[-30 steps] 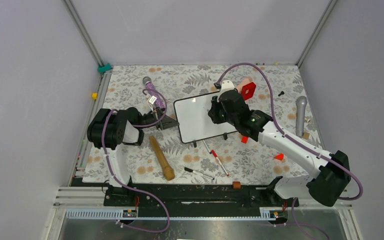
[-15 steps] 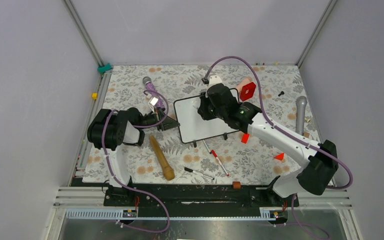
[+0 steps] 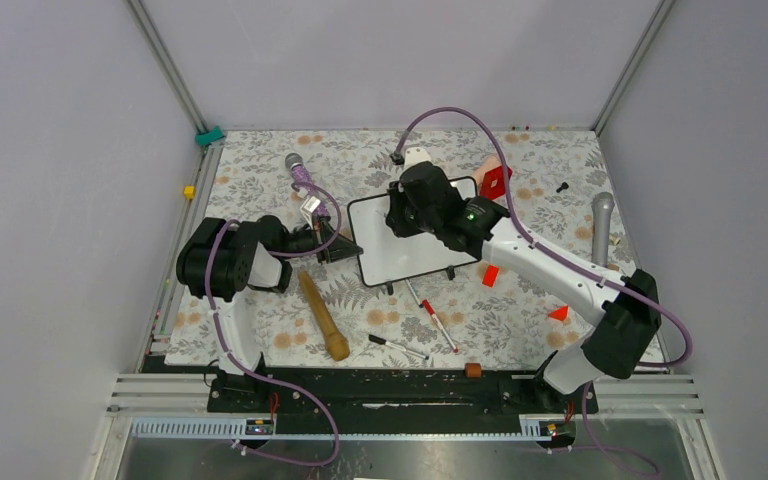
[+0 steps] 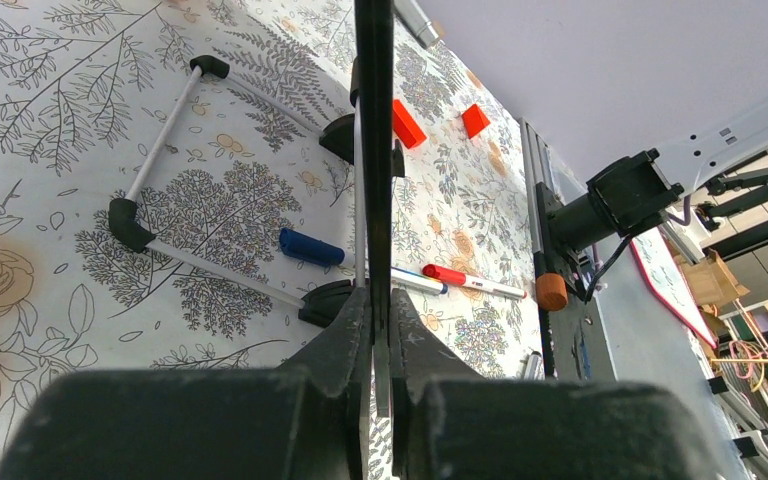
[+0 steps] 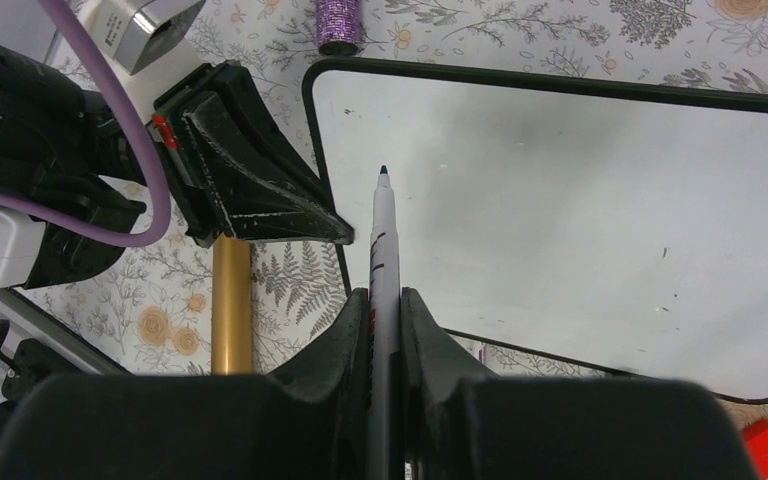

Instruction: Write a sentence on the whiteboard

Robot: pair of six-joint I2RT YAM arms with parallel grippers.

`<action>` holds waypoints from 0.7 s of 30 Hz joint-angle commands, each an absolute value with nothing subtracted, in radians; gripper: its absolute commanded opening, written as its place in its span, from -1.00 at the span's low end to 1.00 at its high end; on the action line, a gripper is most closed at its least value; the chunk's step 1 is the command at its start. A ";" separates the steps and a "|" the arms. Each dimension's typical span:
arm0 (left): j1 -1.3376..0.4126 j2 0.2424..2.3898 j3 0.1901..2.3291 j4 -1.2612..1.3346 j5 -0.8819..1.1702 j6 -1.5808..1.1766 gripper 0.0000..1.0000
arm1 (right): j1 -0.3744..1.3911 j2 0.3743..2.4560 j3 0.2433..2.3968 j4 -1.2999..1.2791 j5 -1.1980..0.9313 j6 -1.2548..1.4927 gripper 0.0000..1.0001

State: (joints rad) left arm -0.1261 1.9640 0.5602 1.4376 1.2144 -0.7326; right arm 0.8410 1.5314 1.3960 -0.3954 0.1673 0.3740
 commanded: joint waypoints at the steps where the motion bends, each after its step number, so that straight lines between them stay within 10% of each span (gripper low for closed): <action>1: -0.126 1.925 0.548 1.476 1.217 -0.681 -1.00 | 0.865 1.544 1.456 -0.413 0.184 0.365 -1.00; 21: -0.126 1.928 0.549 1.476 1.223 -0.683 -1.00 | 0.936 1.651 1.568 -0.454 0.307 0.370 -1.00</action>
State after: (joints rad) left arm -0.1261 1.9583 0.5564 1.4330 1.2133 -0.7280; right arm 0.9157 1.6272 1.5085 -0.4385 0.2306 0.3710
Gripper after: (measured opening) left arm 0.047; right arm 0.155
